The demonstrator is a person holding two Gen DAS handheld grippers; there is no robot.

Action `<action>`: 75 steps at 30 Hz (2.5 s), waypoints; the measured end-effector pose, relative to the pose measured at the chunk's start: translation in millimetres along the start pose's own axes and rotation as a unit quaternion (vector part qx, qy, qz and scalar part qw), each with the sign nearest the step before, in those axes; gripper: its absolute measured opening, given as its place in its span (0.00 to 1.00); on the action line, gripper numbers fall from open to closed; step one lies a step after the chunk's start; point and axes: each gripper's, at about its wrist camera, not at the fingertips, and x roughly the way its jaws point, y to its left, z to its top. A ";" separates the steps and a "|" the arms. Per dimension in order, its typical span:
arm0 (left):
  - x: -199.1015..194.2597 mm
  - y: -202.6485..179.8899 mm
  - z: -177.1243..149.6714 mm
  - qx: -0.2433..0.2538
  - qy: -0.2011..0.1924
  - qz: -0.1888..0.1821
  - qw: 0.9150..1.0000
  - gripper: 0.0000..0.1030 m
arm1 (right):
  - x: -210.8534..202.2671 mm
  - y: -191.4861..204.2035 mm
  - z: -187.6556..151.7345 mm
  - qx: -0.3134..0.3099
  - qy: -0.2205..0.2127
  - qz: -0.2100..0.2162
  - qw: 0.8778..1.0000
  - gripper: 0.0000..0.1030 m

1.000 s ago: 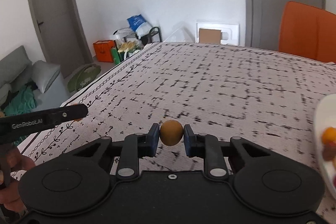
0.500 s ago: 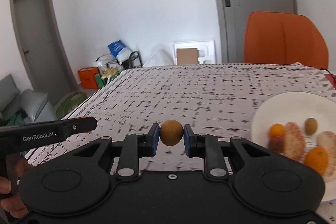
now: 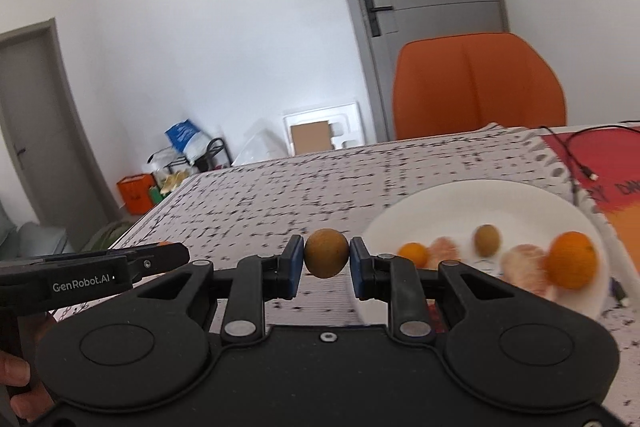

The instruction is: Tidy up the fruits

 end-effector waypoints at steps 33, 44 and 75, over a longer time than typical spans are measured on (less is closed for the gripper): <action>66.9 -93.0 3.8 0.063 0.043 -0.064 0.995 0.22 | -7.7 -106.6 -14.6 0.107 -0.021 -0.057 0.992 0.37; 73.4 -107.9 0.2 0.076 0.049 -0.070 0.993 0.26 | -20.6 -109.8 -19.2 0.110 -0.018 -0.052 0.992 0.37; 8.1 -28.5 3.6 0.042 0.002 0.032 0.999 0.90 | -27.9 -50.4 -16.2 0.060 -0.037 -0.066 0.995 0.94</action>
